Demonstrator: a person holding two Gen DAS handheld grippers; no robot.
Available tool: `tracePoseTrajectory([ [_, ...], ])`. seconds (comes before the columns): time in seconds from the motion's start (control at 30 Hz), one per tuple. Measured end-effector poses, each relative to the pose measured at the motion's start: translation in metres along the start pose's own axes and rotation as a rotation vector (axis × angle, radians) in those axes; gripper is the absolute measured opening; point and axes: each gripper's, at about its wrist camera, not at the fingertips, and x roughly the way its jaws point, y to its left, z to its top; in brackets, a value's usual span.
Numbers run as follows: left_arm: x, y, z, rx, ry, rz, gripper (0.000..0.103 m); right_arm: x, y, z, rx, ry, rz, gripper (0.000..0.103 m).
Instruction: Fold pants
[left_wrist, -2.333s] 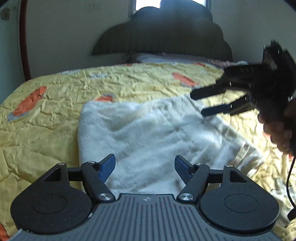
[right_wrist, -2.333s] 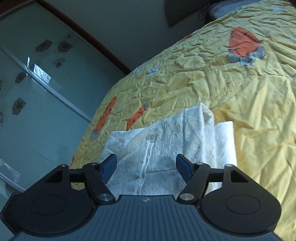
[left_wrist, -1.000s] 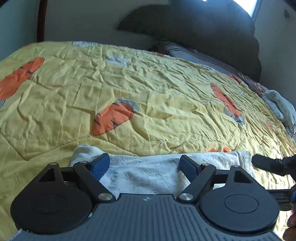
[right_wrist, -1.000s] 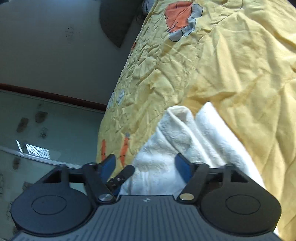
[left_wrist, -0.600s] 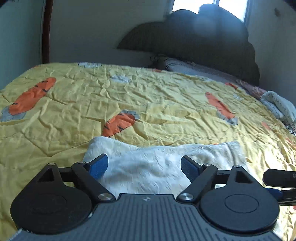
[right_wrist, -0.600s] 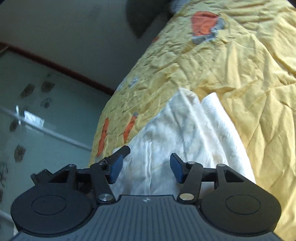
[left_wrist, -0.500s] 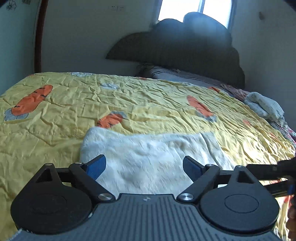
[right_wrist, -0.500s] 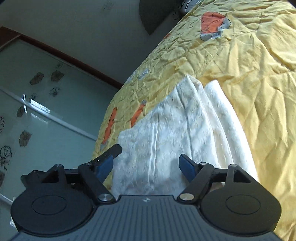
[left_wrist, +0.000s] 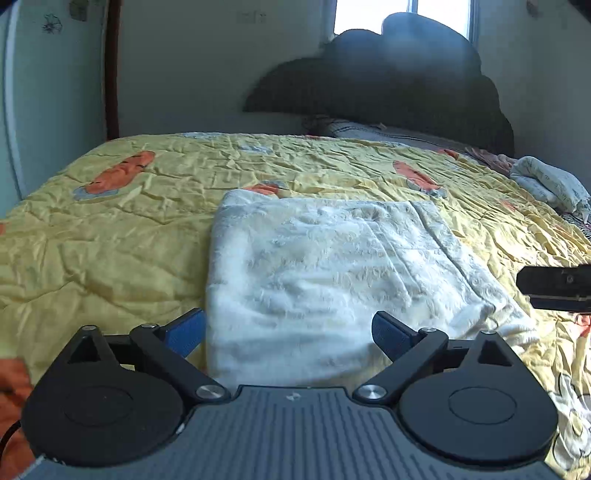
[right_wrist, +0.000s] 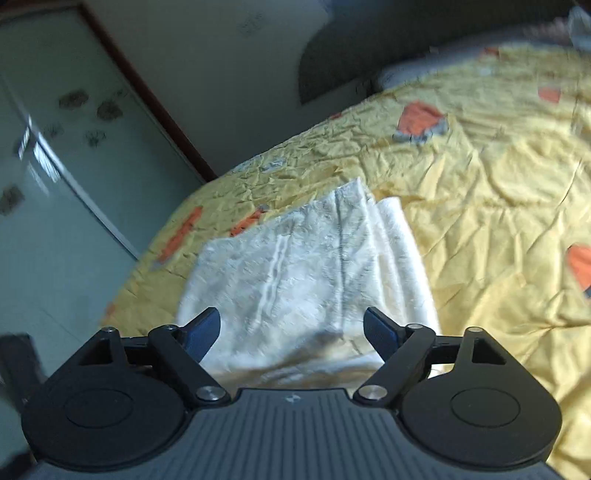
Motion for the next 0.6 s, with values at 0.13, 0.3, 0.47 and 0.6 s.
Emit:
tracePoseTrajectory([
  [0.13,-0.023,-0.009,-0.034,0.014,0.000,0.065,0.100,0.006,0.010,-0.041,-0.097,0.090,-0.108,0.093],
  [0.3,-0.017,-0.011,-0.045,0.013,0.078,0.103,0.103,0.009,0.018,-0.055,-0.147,0.078,-0.156,0.100],
  [0.47,-0.011,-0.008,-0.047,0.009,0.103,0.104,0.103,0.020,0.030,-0.054,-0.181,0.092,-0.220,0.103],
  [0.6,-0.014,-0.005,-0.048,0.001,0.102,0.092,0.103,0.020,0.030,-0.050,-0.135,0.113,-0.234,0.103],
])
